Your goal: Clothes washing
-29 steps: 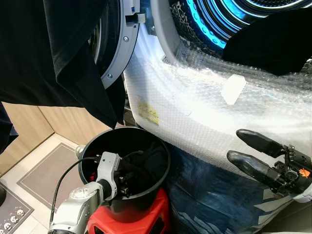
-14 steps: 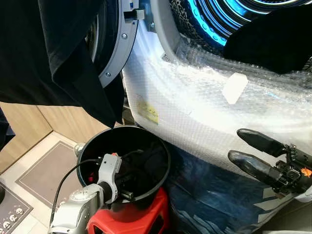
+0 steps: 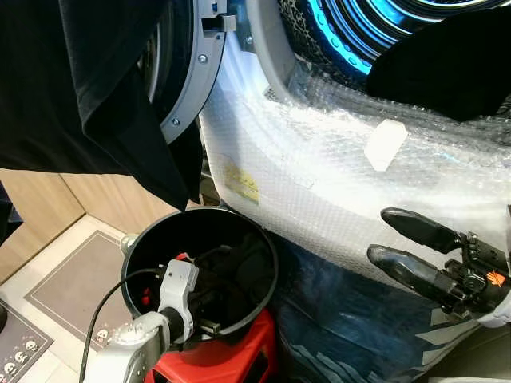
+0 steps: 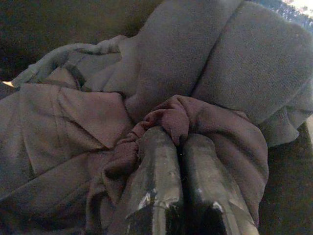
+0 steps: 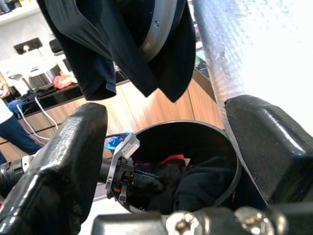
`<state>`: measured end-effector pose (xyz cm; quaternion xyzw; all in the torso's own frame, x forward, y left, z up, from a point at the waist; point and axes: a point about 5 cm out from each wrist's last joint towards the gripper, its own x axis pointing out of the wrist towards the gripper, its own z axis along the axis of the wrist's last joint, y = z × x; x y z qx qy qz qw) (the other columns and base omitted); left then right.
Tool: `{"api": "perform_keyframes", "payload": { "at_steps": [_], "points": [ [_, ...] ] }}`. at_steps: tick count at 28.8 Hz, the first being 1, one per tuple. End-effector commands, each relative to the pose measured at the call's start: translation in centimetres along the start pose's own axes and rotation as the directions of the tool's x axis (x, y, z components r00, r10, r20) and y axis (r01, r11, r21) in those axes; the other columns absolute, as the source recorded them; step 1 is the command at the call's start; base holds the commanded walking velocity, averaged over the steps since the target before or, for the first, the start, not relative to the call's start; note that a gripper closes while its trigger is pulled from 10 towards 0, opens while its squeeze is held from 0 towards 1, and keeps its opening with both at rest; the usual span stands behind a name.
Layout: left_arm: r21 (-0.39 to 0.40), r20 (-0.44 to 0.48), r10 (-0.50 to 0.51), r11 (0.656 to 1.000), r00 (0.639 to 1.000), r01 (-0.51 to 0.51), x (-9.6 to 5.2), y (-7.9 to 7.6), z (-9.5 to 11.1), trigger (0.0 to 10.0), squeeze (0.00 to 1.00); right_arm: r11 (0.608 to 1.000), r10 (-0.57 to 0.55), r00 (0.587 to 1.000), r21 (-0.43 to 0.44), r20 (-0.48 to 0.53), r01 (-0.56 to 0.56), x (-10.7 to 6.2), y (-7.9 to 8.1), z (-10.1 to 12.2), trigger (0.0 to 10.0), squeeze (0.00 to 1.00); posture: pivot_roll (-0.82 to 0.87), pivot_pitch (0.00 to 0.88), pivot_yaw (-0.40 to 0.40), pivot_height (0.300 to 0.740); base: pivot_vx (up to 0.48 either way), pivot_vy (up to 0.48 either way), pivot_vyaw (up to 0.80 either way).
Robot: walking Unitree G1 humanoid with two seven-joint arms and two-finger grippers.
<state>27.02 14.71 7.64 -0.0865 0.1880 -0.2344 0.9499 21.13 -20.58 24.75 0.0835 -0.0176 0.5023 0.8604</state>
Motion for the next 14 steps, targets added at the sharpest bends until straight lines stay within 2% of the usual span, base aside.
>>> {"api": "perform_keyframes", "payload": {
  "at_steps": [1, 3, 4, 9, 14],
  "points": [
    [-0.024, -0.003, 0.026, 0.999, 1.000, -0.026, -0.5, 0.0, -0.9, 0.0, 0.00, 1.000, 0.012, 1.000, -0.013, 0.000, -0.012, 0.3, -0.1, 0.0, 10.0, 0.00, -0.13, 0.139, -0.021, 0.740, 0.000, 0.000, 0.00],
    [-0.012, 0.026, 0.028, 1.000, 0.999, -0.028, -0.6, -0.2, -0.6, 0.0, 0.00, 1.000, 0.016, 1.000, -0.014, 0.001, -0.016, 0.4, -0.1, 0.0, 10.0, 0.00, -0.12, 0.134, -0.022, 0.740, 0.000, 0.000, 0.00],
    [0.032, 0.083, 0.022, 0.999, 0.996, -0.025, -0.7, -0.7, -0.1, 10.0, 0.00, 1.000, 0.024, 1.000, -0.016, 0.004, -0.023, 0.5, -0.3, 0.1, 10.0, 0.00, -0.12, 0.131, -0.022, 0.740, 0.000, 0.000, 0.00],
    [0.059, 0.216, 0.014, 0.998, 0.976, -0.028, -0.9, -1.5, 1.4, 10.0, 0.00, 0.999, 0.037, 0.999, -0.019, 0.007, -0.037, 0.9, -0.5, 0.0, 10.0, 0.00, -0.11, 0.112, -0.022, 0.740, 0.000, 0.000, 0.00],
    [0.105, 0.387, -0.022, 0.994, 0.922, -0.020, -1.3, -2.3, 3.7, 10.0, 0.00, 0.999, 0.047, 0.999, -0.024, 0.016, -0.047, 1.2, -0.7, 0.0, 10.0, 0.00, -0.10, 0.093, -0.018, 0.740, 0.000, 0.000, 0.00]
  ]
}}
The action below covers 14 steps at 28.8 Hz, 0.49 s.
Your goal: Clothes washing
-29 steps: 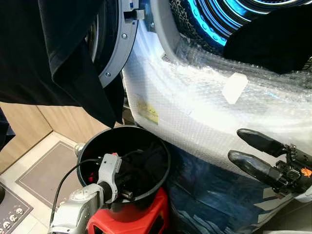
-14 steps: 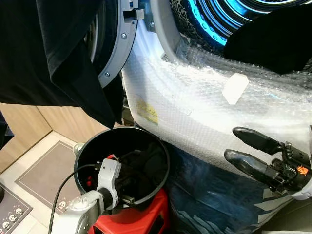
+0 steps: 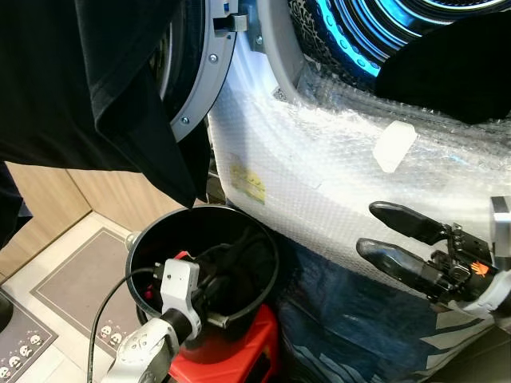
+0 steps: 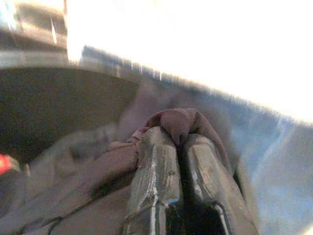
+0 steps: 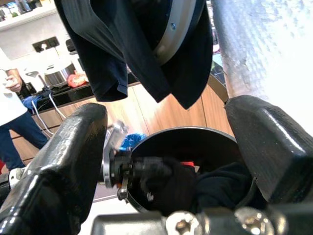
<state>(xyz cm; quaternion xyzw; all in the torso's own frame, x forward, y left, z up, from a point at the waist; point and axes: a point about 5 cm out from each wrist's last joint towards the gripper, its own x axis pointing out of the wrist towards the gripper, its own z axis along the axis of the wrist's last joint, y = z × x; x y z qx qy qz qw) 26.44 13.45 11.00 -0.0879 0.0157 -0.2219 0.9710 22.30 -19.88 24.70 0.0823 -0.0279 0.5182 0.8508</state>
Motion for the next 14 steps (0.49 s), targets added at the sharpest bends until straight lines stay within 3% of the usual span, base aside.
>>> {"api": "perform_keyframes", "payload": {
  "at_steps": [1, 6, 8, 14],
  "points": [
    [0.041, 0.094, -0.020, 0.999, 0.995, 0.016, 0.0, -0.2, 1.6, 10.0, 0.00, 1.000, 0.009, 1.000, -0.013, 0.003, -0.009, 0.1, 0.0, 0.1, 10.0, 0.00, -0.10, 0.090, -0.017, 0.740, 0.000, 0.000, 0.00],
    [0.111, 0.276, -0.091, 0.992, 0.957, 0.062, 0.1, -1.2, 4.4, 10.0, 0.00, 1.000, 0.002, 1.000, -0.009, 0.013, -0.001, 0.0, -0.3, -0.3, 10.0, 0.00, -0.11, 0.069, -0.006, 0.740, 0.000, 0.000, 0.00],
    [0.123, 0.291, -0.094, 0.991, 0.952, 0.060, 0.2, -1.2, 4.7, 10.0, 0.00, 1.000, 0.000, 1.000, -0.007, 0.014, 0.000, 0.0, -0.3, -0.4, 10.0, 0.00, -0.11, 0.069, -0.006, 0.740, 0.000, 0.000, 0.00],
    [0.220, 0.327, -0.218, 0.964, 0.920, 0.150, 1.1, -3.4, 6.4, 10.0, 0.00, 0.999, -0.039, 0.999, 0.034, -0.004, 0.039, -0.6, -1.0, -2.0, 10.0, 0.00, -0.11, 0.056, 0.004, 0.740, 0.000, 0.000, 0.00]
  ]
}}
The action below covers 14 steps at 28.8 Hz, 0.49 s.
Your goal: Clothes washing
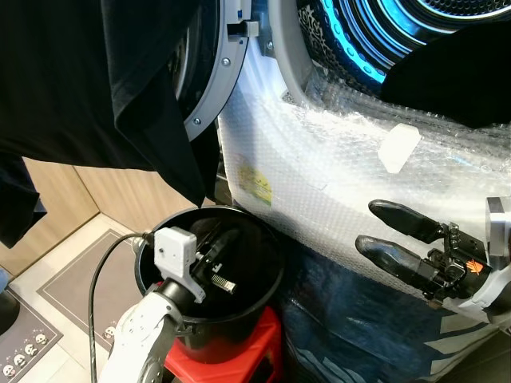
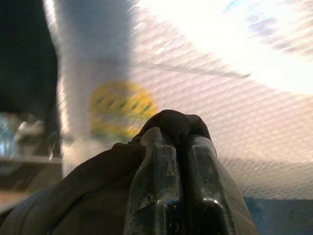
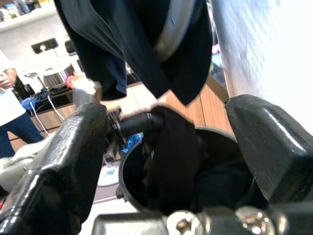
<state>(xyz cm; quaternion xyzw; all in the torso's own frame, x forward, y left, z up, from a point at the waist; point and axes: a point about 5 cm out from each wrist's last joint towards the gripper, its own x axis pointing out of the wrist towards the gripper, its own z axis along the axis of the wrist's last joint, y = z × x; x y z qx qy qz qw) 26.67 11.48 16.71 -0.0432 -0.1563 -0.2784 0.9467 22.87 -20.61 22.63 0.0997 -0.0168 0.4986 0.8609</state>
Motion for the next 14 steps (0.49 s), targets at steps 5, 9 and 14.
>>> {"api": "perform_keyframes", "payload": {
  "at_steps": [5, 9, 14],
  "points": [
    [0.021, 0.143, -0.095, 0.995, 0.985, 0.093, 2.2, -1.4, 2.9, 10.0, 0.00, 0.999, -0.034, 0.999, 0.027, -0.028, 0.035, -0.4, -0.5, -1.8, 10.0, 0.00, -0.11, 0.049, 0.016, 0.740, 0.000, 0.000, 0.00],
    [0.019, 0.189, -0.112, 0.994, 0.976, 0.110, 3.2, -1.8, 4.0, 10.0, 0.00, 0.998, -0.063, 0.996, 0.027, -0.064, 0.064, -0.6, -0.7, -3.0, 10.0, 0.00, -0.12, 0.052, 0.025, 0.740, 0.000, 0.000, 0.00],
    [0.004, 0.259, -0.115, 0.993, 0.959, 0.118, 4.7, -2.1, 5.7, 10.0, 0.00, 0.990, -0.135, 0.982, 0.020, -0.130, 0.139, -0.2, -1.0, -4.9, 10.0, 0.00, -0.12, 0.053, 0.034, 0.740, 0.000, 0.000, 0.00]
  ]
}}
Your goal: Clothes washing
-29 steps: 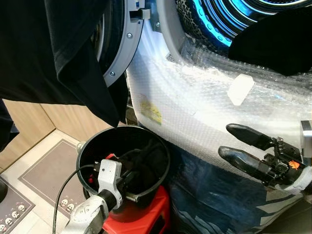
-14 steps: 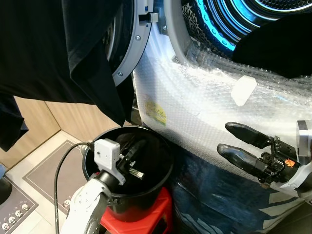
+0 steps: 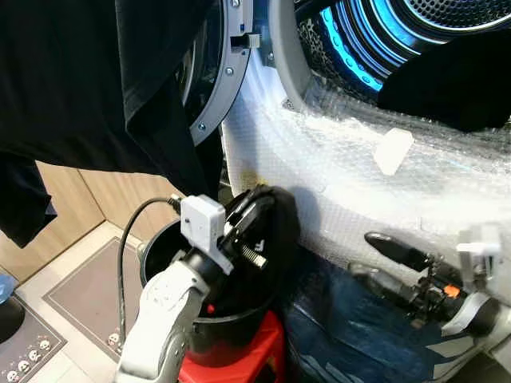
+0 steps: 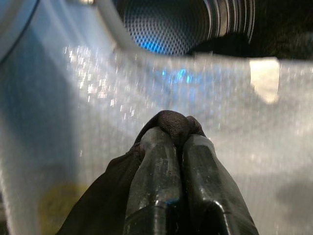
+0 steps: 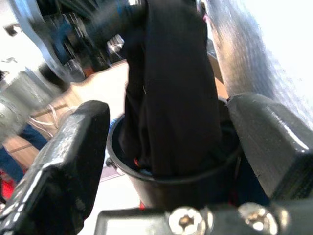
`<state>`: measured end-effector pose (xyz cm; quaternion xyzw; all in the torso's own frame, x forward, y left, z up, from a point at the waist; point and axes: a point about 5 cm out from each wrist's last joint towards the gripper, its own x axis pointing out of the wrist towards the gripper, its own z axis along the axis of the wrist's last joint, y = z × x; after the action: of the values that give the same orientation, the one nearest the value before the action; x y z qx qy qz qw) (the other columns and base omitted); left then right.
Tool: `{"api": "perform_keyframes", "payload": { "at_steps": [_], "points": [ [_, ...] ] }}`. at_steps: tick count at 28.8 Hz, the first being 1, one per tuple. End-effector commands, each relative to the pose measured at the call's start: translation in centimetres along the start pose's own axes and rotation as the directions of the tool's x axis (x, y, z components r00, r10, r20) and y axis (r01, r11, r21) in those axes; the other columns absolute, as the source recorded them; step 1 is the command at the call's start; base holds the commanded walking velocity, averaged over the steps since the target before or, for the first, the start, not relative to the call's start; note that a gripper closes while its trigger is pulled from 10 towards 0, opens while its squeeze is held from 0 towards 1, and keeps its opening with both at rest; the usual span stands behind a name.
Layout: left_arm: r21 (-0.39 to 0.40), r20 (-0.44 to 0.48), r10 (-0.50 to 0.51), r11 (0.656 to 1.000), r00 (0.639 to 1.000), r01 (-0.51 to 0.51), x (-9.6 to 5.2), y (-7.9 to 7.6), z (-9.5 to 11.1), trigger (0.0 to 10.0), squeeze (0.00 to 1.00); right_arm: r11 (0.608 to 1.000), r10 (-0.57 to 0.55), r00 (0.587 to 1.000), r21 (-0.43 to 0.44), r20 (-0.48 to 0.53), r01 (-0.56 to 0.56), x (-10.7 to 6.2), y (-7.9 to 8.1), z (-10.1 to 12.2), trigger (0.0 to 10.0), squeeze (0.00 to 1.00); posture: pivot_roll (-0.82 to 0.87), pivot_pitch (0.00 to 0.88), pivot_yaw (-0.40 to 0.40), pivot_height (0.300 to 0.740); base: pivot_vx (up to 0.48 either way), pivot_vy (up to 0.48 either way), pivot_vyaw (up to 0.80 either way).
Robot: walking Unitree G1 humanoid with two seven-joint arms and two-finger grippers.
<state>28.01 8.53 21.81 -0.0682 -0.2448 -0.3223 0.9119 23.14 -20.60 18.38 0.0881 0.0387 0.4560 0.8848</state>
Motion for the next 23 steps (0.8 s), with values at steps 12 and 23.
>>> {"api": "perform_keyframes", "payload": {
  "at_steps": [12, 23],
  "points": [
    [-0.033, 0.136, -0.059, 0.997, 0.989, 0.064, 3.2, -1.3, 2.5, 10.0, 0.00, 0.994, -0.113, 0.993, 0.007, -0.046, 0.114, 3.7, 0.6, -3.5, 10.0, 0.00, -0.13, 0.057, 0.057, 0.740, 0.000, 0.000, 0.00],
    [-0.013, 0.107, -0.097, 0.995, 0.990, 0.099, 4.9, -1.1, 1.7, 10.0, 0.00, 0.963, -0.260, 0.965, 0.072, 0.012, 0.259, 8.0, 1.8, -4.4, 10.0, 0.00, -0.15, 0.073, 0.081, 0.740, 0.000, 0.000, 0.00]
  ]
}}
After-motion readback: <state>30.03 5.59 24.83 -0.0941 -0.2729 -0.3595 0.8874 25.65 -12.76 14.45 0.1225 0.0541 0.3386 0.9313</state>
